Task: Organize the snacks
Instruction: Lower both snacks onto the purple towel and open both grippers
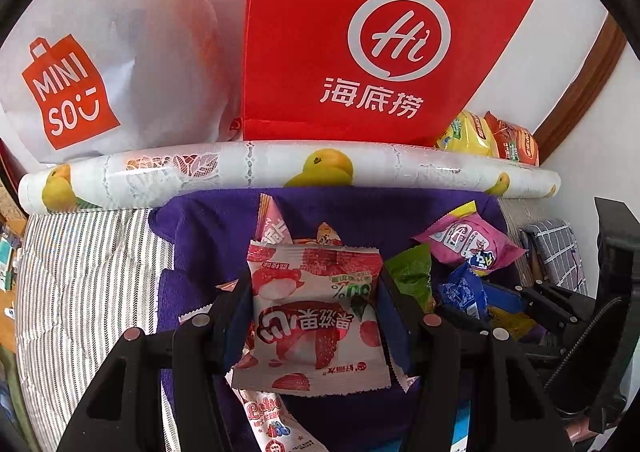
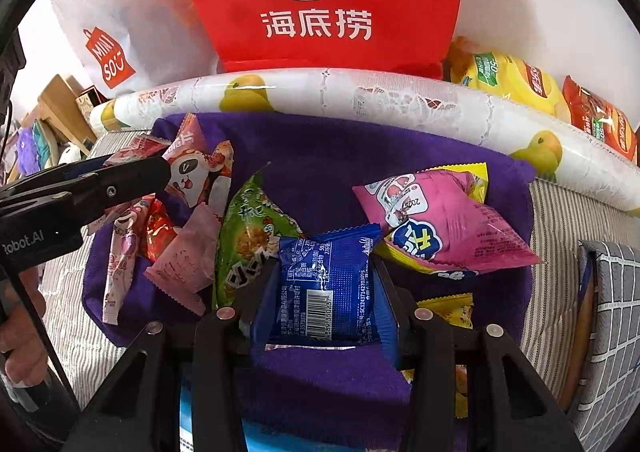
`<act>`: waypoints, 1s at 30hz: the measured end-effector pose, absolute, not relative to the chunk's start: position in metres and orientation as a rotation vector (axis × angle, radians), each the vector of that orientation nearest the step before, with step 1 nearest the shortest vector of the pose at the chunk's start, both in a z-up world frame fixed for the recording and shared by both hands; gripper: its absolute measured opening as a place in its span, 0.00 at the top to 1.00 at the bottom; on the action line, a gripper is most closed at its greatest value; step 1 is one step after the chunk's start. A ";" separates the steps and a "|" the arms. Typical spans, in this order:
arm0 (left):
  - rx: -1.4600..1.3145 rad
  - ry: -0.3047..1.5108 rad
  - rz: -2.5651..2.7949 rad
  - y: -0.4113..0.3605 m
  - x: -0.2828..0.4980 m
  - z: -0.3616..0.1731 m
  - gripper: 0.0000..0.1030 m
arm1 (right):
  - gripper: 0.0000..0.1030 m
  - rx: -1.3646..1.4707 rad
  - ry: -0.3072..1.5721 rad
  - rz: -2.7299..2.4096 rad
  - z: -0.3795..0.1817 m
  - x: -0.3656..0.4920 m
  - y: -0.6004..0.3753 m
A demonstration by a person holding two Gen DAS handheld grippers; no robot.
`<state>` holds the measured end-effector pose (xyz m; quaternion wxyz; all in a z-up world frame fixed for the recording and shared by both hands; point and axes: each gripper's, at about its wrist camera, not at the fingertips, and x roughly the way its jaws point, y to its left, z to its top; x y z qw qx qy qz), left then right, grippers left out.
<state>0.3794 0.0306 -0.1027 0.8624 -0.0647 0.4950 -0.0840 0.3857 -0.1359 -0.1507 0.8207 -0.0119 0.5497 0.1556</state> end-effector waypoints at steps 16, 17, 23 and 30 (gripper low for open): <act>-0.134 1.068 -0.200 0.027 0.381 -0.108 0.47 | 0.46 -0.052 1.170 0.360 -0.149 0.382 -0.132; -0.132 1.072 -0.206 0.026 0.380 -0.108 0.47 | 0.46 -0.048 1.164 0.358 -0.146 0.381 -0.134; -0.111 1.082 -0.220 0.019 0.379 -0.110 0.47 | 0.45 -0.016 1.089 0.341 -0.118 0.374 -0.153; -0.093 1.109 -0.233 0.011 0.381 -0.120 0.47 | 0.42 0.043 1.009 0.325 -0.092 0.369 -0.172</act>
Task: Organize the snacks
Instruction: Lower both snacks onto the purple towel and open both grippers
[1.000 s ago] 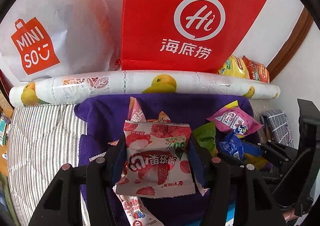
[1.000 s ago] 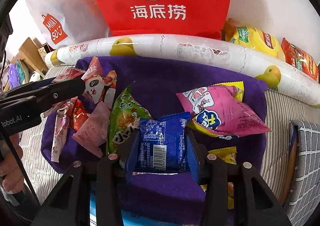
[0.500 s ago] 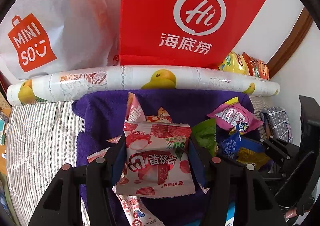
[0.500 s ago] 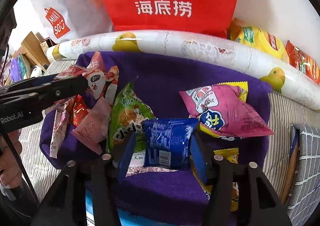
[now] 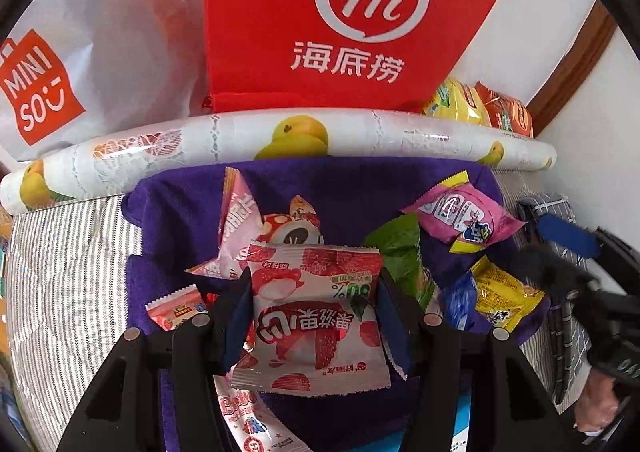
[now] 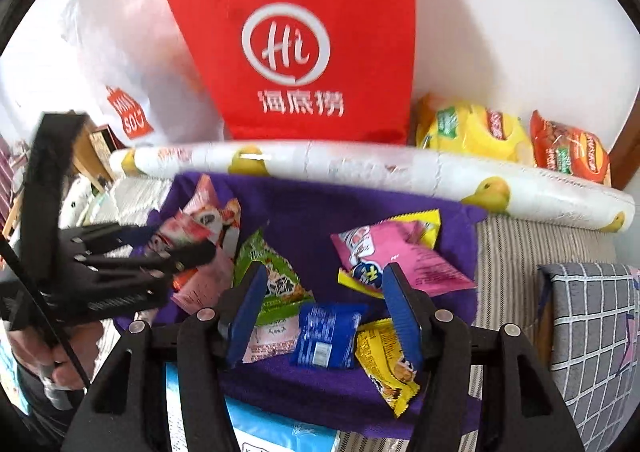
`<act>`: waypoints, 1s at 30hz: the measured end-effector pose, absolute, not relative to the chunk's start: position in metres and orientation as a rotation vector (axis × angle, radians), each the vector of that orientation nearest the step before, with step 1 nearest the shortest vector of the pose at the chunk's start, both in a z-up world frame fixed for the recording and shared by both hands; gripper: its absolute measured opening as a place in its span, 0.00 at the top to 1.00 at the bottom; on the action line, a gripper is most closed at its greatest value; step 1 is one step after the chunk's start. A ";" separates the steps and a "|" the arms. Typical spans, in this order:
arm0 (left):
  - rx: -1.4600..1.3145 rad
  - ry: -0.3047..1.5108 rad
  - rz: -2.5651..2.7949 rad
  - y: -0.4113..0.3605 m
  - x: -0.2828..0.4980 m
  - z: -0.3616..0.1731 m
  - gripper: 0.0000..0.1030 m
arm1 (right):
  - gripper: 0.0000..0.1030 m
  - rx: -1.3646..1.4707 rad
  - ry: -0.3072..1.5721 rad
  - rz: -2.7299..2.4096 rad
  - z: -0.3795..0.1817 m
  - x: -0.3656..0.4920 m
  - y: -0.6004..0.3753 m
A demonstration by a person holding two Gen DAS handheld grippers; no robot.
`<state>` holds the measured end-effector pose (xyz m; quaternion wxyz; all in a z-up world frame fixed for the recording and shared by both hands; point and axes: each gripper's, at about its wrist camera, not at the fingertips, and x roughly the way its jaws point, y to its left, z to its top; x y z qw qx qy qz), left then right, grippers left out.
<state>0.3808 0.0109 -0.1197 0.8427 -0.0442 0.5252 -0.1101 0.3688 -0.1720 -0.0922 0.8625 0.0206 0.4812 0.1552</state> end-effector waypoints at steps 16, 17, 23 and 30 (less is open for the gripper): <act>-0.097 1.162 -0.247 0.006 0.384 -0.135 0.46 | 0.42 0.033 1.007 0.278 -0.096 0.373 -0.176; -0.100 1.164 -0.250 0.006 0.384 -0.135 0.45 | 0.42 0.040 1.005 0.276 -0.095 0.373 -0.177; -0.112 1.164 -0.271 0.006 0.383 -0.130 0.37 | 0.42 0.032 1.006 0.257 -0.094 0.373 -0.178; -0.102 1.140 -0.279 0.002 0.380 -0.119 0.29 | 0.42 0.018 0.996 0.241 -0.088 0.370 -0.176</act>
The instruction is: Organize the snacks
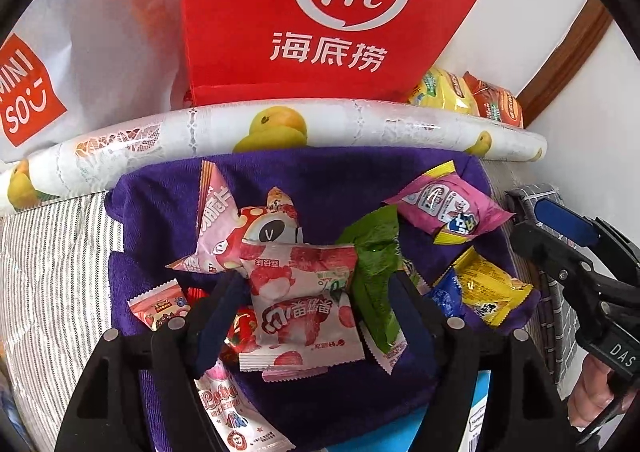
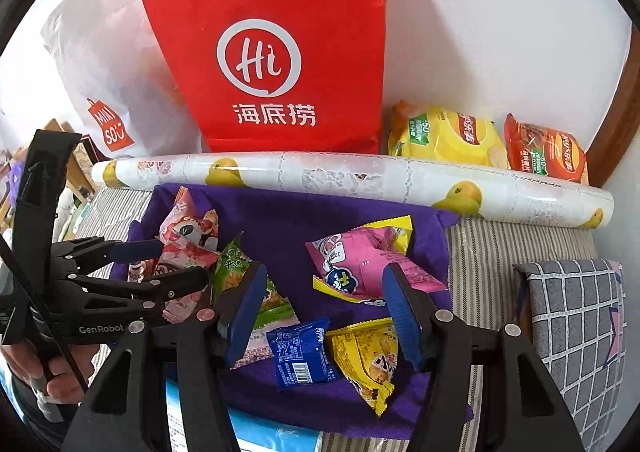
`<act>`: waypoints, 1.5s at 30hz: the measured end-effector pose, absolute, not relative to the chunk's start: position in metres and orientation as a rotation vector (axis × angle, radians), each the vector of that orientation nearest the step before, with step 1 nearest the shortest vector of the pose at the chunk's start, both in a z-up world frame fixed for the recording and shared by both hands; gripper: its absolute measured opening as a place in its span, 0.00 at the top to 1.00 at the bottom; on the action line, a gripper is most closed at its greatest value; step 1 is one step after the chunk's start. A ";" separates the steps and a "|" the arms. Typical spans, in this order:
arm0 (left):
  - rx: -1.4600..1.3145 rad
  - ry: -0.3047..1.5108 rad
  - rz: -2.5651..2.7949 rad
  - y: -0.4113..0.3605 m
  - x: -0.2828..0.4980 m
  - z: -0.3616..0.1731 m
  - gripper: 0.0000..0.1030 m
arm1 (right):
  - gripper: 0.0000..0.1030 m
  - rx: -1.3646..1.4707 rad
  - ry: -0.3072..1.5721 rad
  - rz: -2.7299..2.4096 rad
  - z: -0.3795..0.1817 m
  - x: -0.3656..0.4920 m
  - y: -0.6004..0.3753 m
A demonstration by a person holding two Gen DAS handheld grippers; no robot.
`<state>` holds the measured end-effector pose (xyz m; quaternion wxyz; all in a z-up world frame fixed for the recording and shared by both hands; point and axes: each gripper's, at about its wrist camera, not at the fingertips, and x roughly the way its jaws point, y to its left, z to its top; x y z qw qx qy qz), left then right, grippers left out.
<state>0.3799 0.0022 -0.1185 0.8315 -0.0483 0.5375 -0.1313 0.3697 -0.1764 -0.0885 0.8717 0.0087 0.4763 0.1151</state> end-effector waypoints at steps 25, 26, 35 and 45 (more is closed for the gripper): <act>-0.050 0.993 -0.222 0.009 0.279 -0.041 0.25 | 0.32 0.061 0.927 0.121 -0.024 0.271 -0.185; -0.052 0.989 -0.220 0.010 0.272 -0.038 0.25 | 0.32 0.064 0.929 0.119 -0.023 0.266 -0.184; -0.046 0.888 -0.185 0.014 0.201 0.000 0.12 | 0.08 0.100 0.880 0.092 0.004 0.197 -0.183; -0.023 0.775 -0.128 0.010 0.140 0.031 0.08 | 0.01 0.091 0.839 0.047 0.024 0.146 -0.192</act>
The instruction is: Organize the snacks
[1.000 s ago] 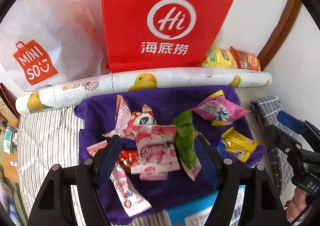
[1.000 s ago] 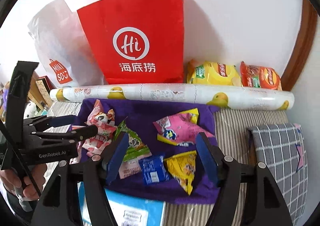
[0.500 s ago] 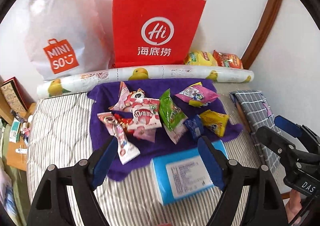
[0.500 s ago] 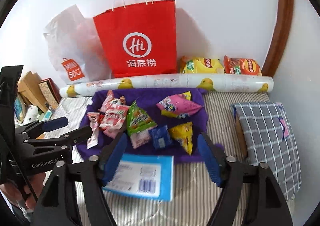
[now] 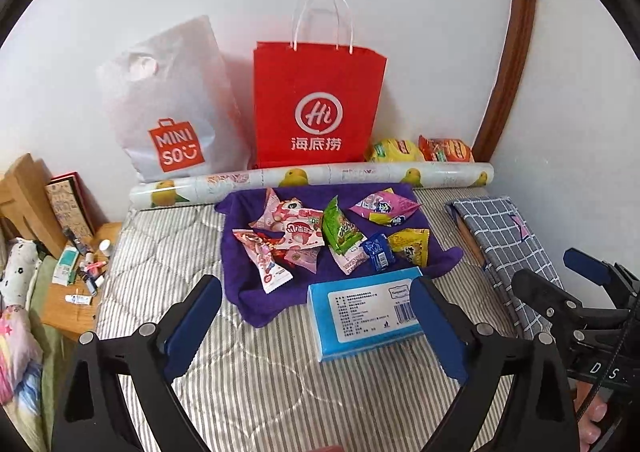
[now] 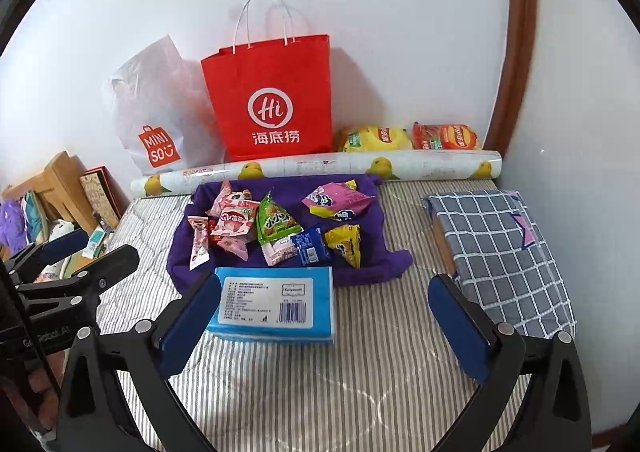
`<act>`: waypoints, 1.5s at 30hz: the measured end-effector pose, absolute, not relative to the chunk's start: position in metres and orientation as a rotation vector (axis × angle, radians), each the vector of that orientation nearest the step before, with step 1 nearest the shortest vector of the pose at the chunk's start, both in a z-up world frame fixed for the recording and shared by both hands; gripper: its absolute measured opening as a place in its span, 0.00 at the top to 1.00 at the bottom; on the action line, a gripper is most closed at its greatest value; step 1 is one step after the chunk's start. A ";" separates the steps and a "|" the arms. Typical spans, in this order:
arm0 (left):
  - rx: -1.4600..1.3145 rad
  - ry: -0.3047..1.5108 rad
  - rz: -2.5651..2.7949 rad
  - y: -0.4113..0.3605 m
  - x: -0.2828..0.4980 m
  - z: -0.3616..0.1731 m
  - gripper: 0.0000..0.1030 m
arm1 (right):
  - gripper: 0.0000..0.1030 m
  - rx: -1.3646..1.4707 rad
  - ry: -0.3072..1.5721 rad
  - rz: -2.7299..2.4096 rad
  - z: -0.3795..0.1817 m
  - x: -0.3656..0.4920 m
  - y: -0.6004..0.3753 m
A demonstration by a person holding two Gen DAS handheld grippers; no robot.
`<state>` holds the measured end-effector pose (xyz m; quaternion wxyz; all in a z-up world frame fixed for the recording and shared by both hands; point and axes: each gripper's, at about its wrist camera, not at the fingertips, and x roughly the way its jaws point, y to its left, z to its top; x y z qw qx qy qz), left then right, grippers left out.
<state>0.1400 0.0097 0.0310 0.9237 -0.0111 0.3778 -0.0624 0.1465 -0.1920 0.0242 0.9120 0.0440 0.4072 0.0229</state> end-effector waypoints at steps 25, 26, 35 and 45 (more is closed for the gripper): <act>-0.016 0.730 -0.119 0.002 0.104 0.046 0.08 | 0.01 0.093 0.815 0.036 0.038 0.114 -0.200; -0.015 0.730 -0.118 0.001 0.103 0.046 0.08 | 0.01 0.092 0.815 0.036 0.038 0.114 -0.200; -0.020 0.727 -0.121 0.001 0.100 0.049 0.08 | 0.01 0.092 0.816 0.033 0.040 0.112 -0.201; -0.022 0.728 -0.121 0.001 0.099 0.050 0.08 | 0.01 0.092 0.814 0.035 0.042 0.110 -0.201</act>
